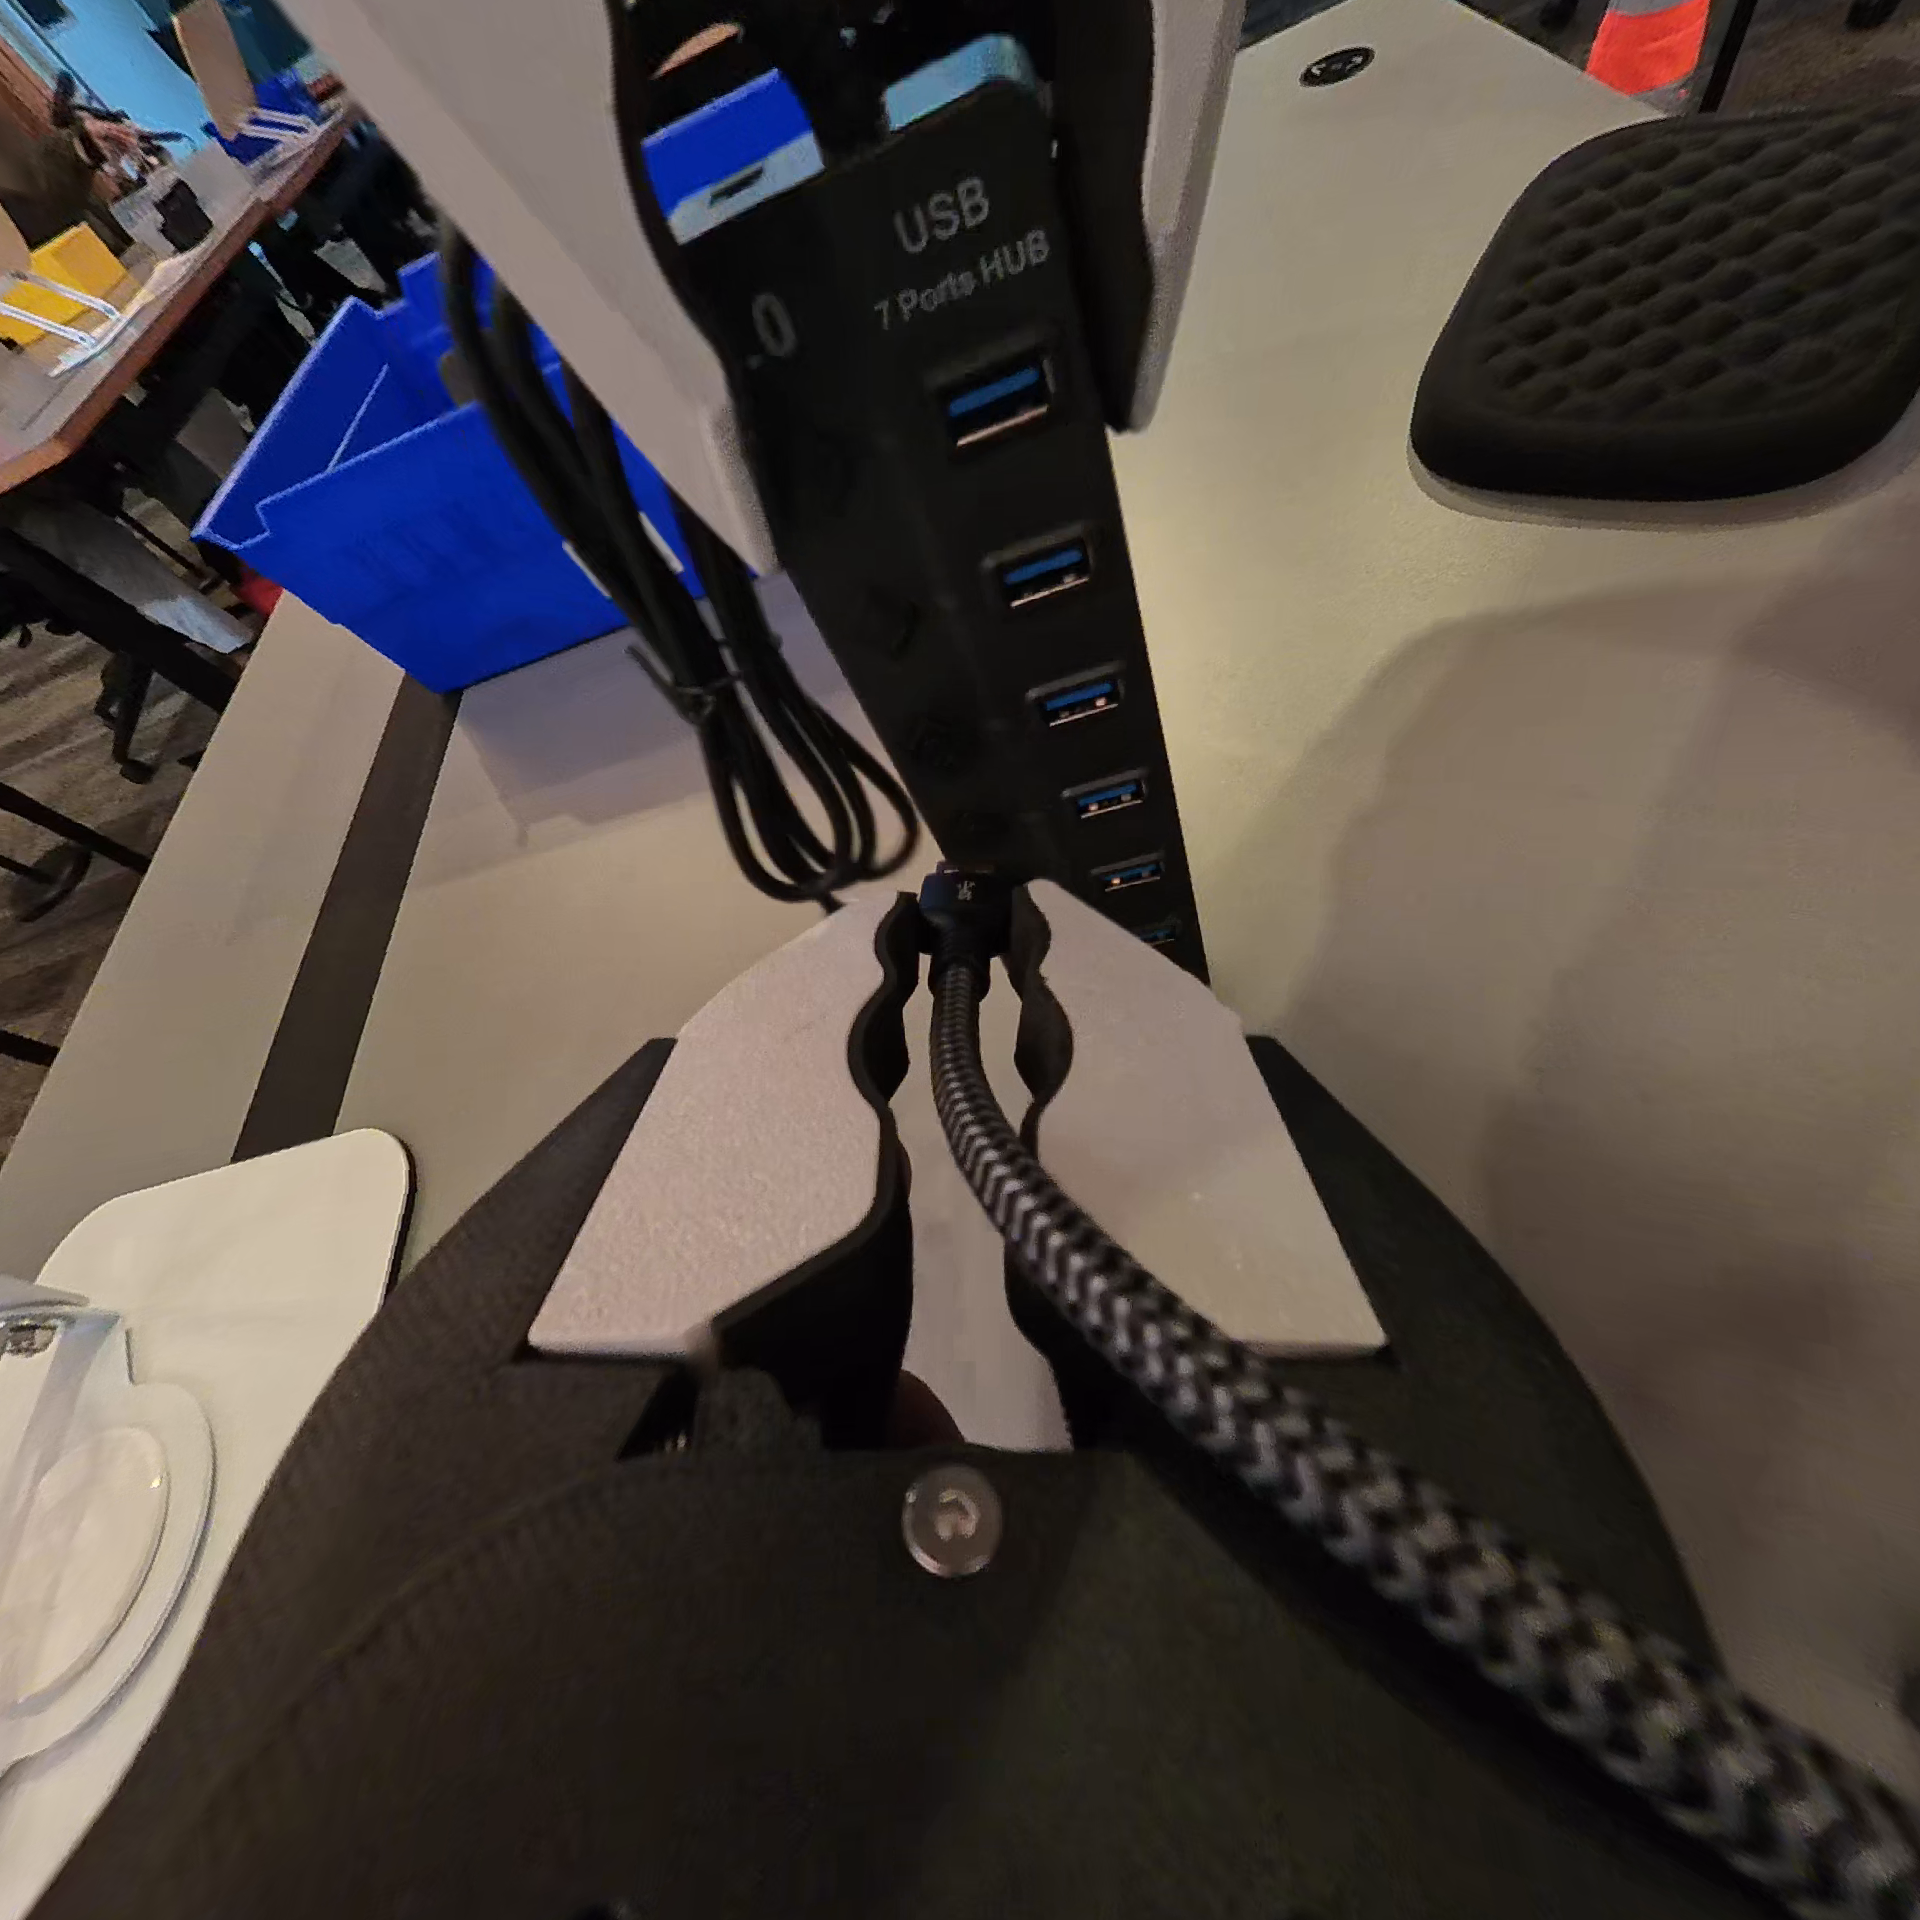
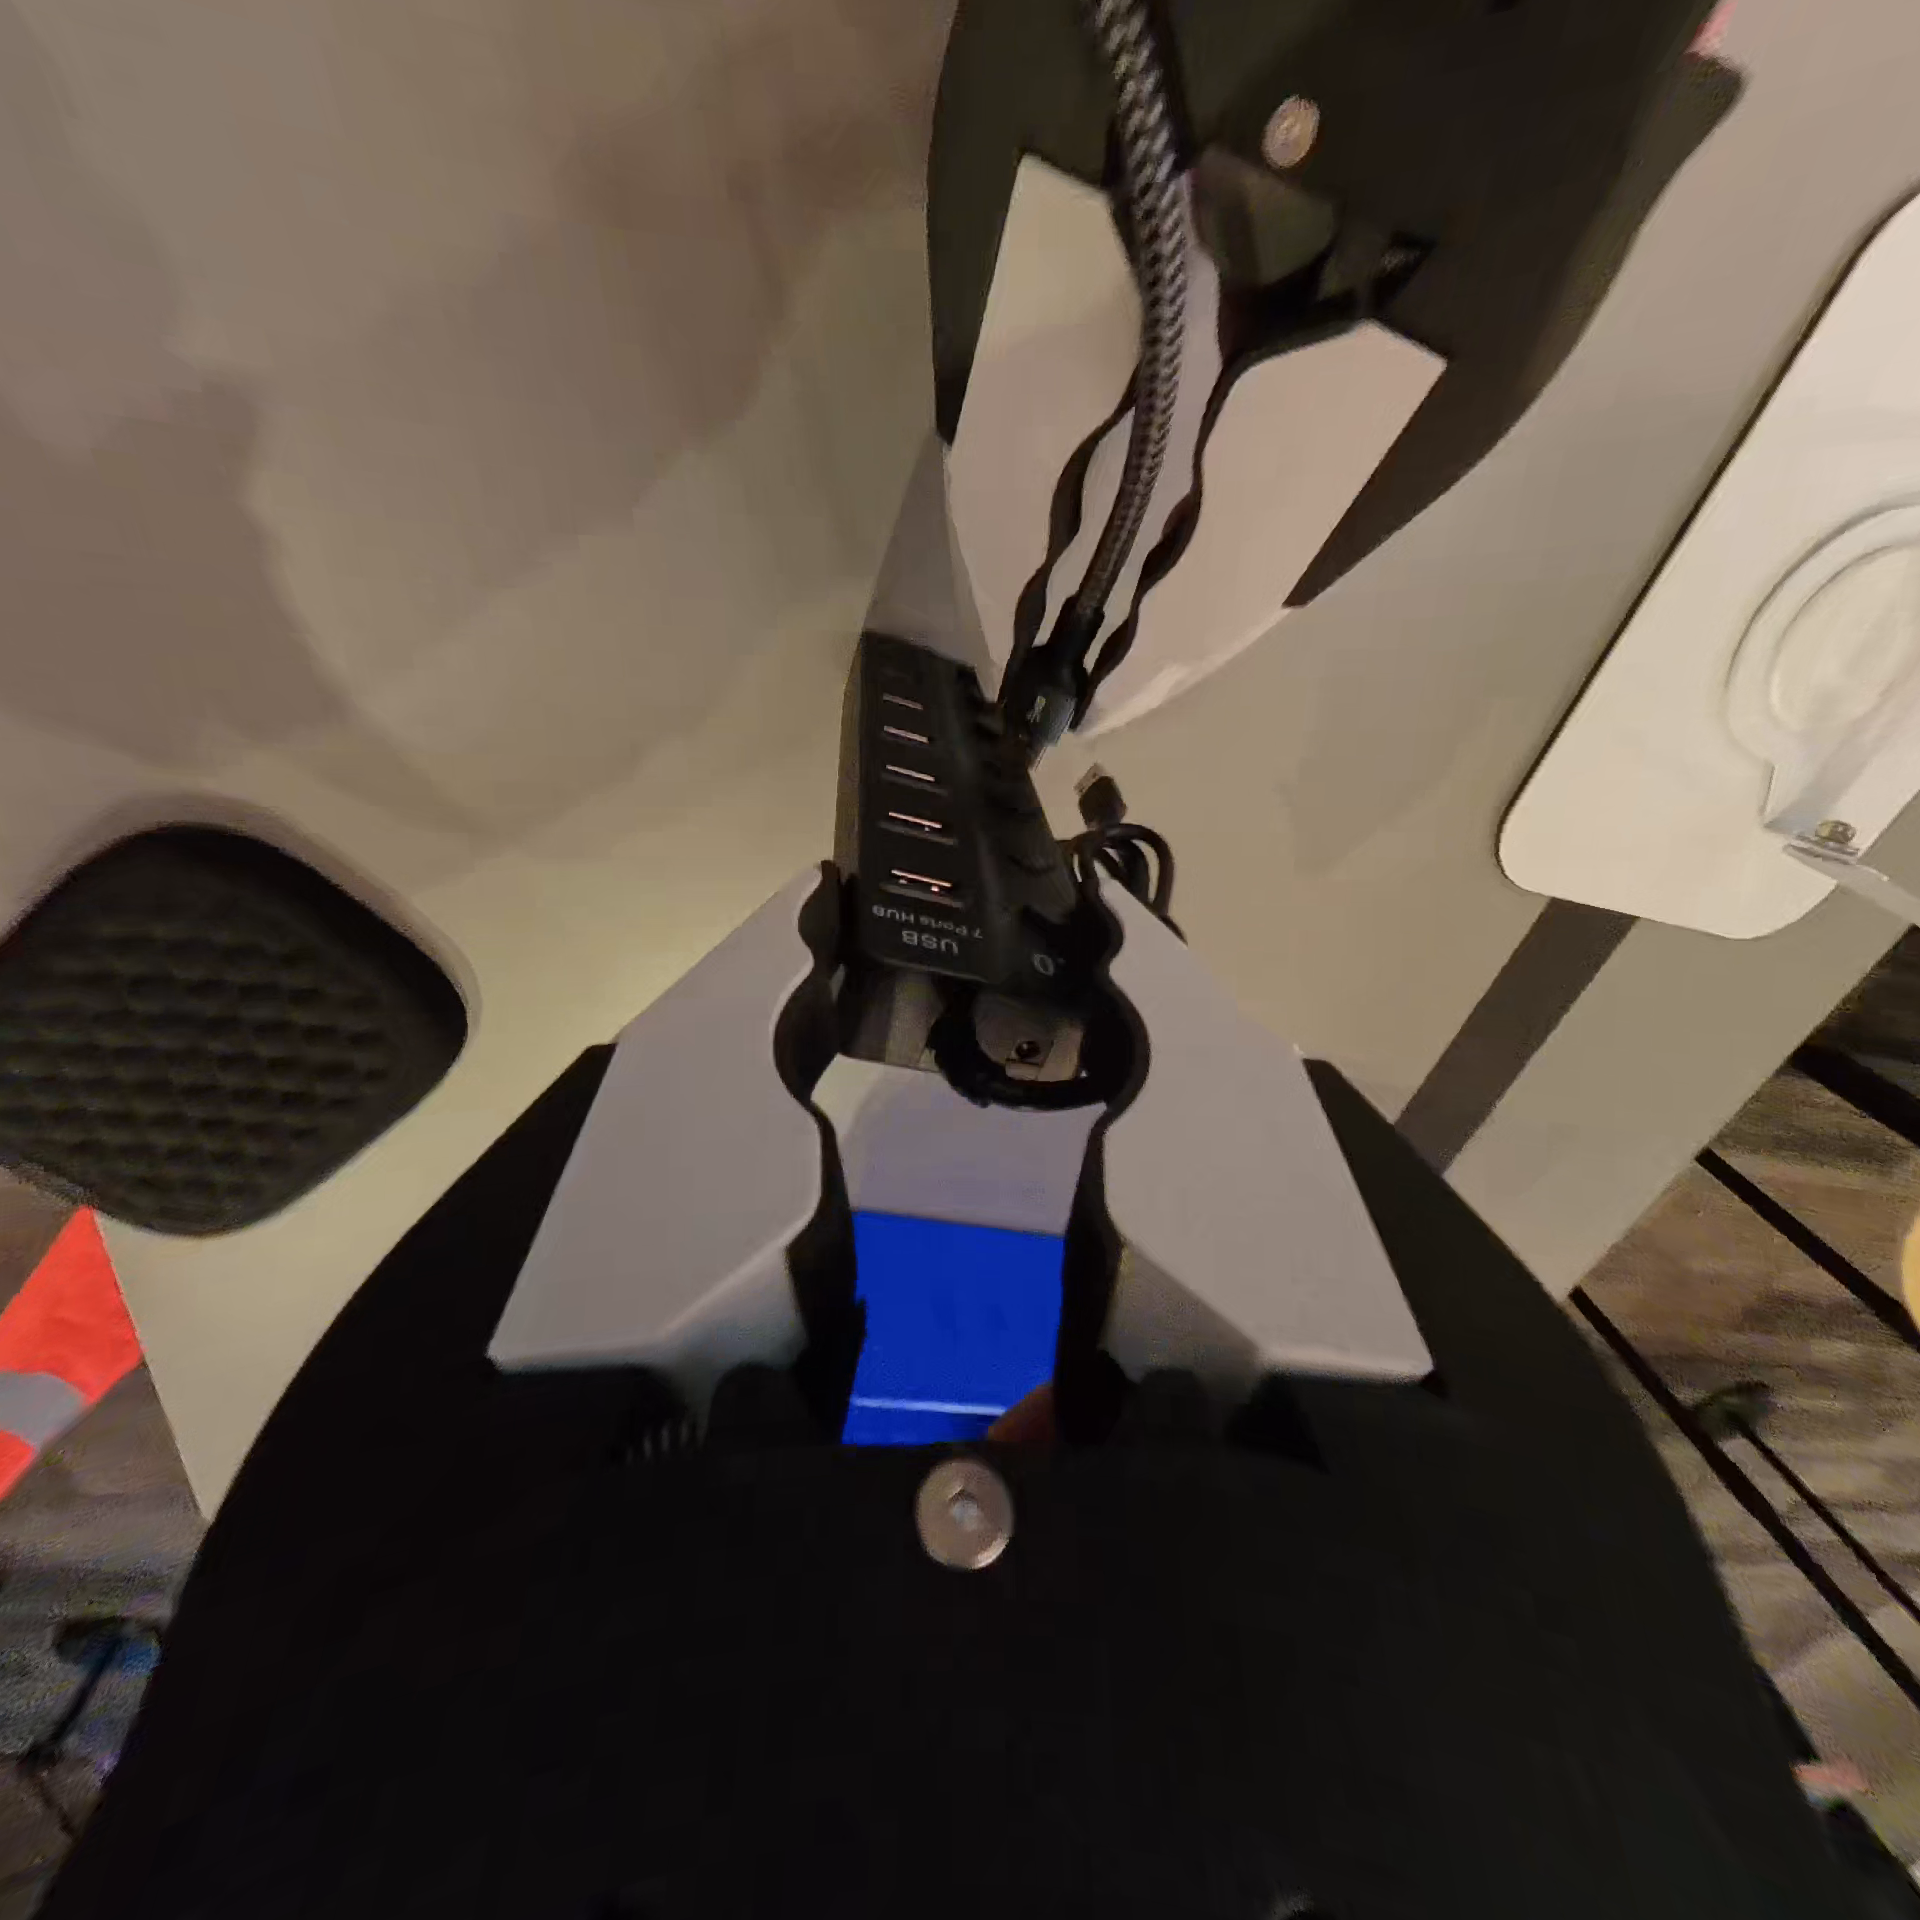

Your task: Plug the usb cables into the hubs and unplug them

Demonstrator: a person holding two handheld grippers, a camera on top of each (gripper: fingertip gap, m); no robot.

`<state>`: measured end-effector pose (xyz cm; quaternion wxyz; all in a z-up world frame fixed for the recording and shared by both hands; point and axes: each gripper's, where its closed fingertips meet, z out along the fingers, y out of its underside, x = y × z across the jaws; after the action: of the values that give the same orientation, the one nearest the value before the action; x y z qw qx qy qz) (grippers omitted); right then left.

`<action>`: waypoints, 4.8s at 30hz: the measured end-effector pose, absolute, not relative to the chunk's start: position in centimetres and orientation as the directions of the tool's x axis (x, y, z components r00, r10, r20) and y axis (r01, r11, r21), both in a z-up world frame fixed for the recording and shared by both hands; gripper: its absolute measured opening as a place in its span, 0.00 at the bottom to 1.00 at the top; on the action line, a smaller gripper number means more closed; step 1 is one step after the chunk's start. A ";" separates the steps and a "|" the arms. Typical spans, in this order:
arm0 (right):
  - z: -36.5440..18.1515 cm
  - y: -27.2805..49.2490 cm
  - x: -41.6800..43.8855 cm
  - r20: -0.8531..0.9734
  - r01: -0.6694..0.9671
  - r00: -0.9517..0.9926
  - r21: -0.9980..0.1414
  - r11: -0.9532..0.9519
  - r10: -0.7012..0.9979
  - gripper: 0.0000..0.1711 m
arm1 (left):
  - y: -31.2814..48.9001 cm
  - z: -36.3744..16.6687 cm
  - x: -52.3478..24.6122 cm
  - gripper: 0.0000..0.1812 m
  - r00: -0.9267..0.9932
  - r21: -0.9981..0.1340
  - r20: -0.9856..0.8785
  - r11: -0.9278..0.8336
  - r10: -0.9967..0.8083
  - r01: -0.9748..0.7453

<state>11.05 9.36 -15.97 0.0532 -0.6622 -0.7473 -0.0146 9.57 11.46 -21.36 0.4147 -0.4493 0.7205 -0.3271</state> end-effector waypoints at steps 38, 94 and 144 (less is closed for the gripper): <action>-14.7 12.6 5.4 0.346 0.812 -0.047 -0.532 0.238 0.937 0.00 | 13.4 -22.0 8.1 0.09 -0.226 -0.836 -0.297 0.367 -0.928 -0.408; -26.5 18.8 13.2 -0.310 0.178 0.783 -0.719 -0.672 0.539 0.44 | 13.0 -27.1 12.6 0.09 -0.219 -0.736 -0.389 0.445 -0.895 -0.510; -16.9 13.4 9.4 0.090 0.147 0.533 -0.989 0.013 0.841 0.32 | 17.2 -17.2 10.9 0.09 0.152 -0.910 -0.337 0.280 -0.929 -0.306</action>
<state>9.42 13.44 -16.88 0.5978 -0.6398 -0.3862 0.2901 10.88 17.25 -17.22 0.5456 -0.5277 0.5850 -0.2856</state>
